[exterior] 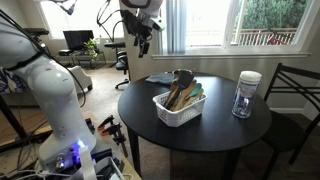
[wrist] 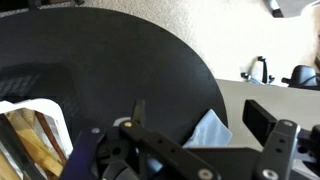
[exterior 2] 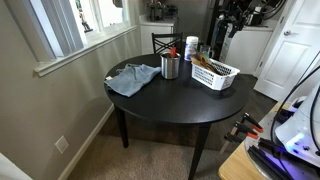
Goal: Remove the spatula from the cutlery holder and place it in the white basket
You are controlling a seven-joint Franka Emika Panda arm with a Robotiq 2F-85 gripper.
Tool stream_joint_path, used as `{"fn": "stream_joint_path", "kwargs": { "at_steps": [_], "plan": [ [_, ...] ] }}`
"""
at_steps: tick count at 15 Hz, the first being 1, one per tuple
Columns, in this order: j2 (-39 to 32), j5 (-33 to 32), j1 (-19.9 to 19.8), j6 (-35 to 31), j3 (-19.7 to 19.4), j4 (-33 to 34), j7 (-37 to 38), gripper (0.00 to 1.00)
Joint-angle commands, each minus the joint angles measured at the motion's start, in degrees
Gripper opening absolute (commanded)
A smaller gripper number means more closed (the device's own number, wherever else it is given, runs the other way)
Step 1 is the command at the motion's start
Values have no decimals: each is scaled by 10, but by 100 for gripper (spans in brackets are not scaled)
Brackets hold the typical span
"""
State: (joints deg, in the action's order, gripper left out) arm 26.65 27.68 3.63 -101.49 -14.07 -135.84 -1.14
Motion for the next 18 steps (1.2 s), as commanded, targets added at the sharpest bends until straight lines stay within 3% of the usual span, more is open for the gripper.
{"fn": "stream_joint_path", "kwargs": {
  "at_steps": [1, 11, 18],
  "plan": [
    [-95, 59, -24, 68, -11, 90, -34, 100],
    [-322, 139, -93, 153, 5, 335, -4, 100],
    [-392, 163, -136, 181, 20, 419, 7, 100]
  ]
}}
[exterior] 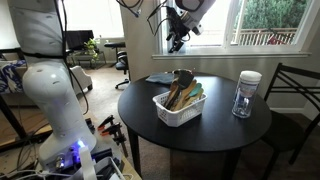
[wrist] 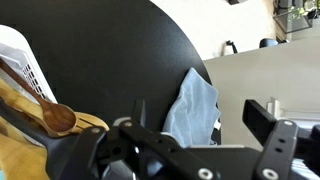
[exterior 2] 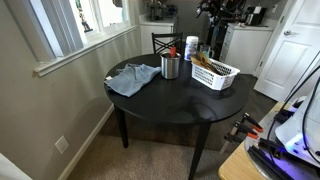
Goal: Remove the spatula from the cutlery holder and place it in the white basket
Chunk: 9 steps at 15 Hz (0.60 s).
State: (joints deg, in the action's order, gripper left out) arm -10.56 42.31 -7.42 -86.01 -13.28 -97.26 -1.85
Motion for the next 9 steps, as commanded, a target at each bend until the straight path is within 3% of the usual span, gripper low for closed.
{"fn": "stream_joint_path", "kwargs": {
  "at_steps": [1, 9],
  "plan": [
    [-19, 20, -30, 25, 13, 33, 18, 100],
    [-15, 12, -35, 7, 16, 25, 13, 100]
  ]
}}
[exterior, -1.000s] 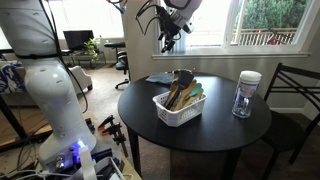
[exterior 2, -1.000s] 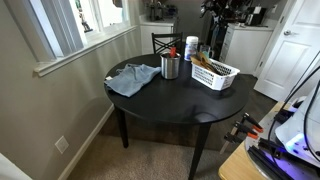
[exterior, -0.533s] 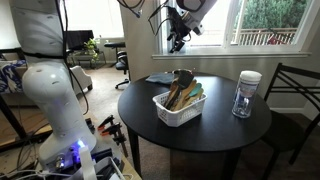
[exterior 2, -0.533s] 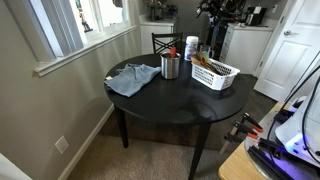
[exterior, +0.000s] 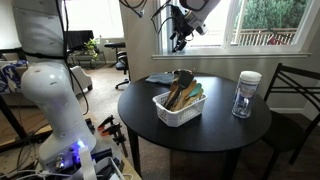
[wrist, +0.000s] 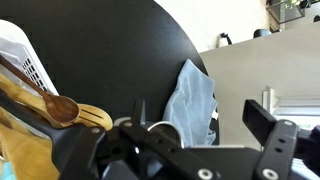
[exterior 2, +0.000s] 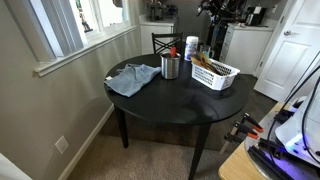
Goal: Remove the spatula from the cutlery holder and place it in the white basket
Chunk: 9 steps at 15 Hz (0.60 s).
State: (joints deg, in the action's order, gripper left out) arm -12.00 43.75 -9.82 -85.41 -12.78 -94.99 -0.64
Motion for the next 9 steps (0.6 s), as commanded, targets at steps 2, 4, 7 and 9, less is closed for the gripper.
{"fn": "stream_joint_path", "kwargs": {
  "at_steps": [2, 4, 7, 9],
  "plan": [
    [0, -2, -11, 1, 12, 2, 1, 100],
    [-10, -1, -15, 14, 11, 15, 0, 100],
    [-51, -1, -30, 62, 10, 58, -21, 100],
    [-85, 1, -45, 113, 13, 97, -38, 100]
  ]
}}
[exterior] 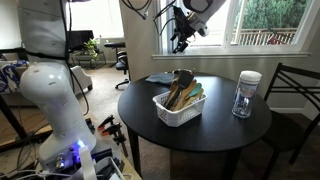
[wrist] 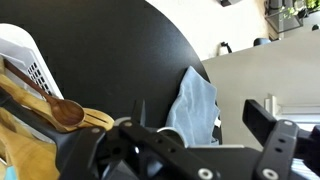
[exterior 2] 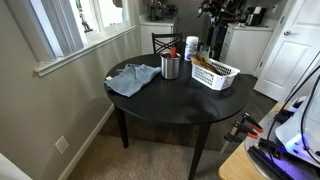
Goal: Remove the spatula from the cutlery holder and place it in the white basket
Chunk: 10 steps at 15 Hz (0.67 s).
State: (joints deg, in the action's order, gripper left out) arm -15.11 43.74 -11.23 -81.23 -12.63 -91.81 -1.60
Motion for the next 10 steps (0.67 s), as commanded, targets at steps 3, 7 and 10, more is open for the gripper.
{"fn": "stream_joint_path", "kwargs": {
  "at_steps": [3, 7, 10],
  "plan": [
    [-115, -9, -52, 139, 20, 136, -60, 100],
    [-195, -64, -69, 194, 39, 248, -119, 100],
    [-241, -117, -67, 184, 53, 326, -125, 100]
  ]
}}
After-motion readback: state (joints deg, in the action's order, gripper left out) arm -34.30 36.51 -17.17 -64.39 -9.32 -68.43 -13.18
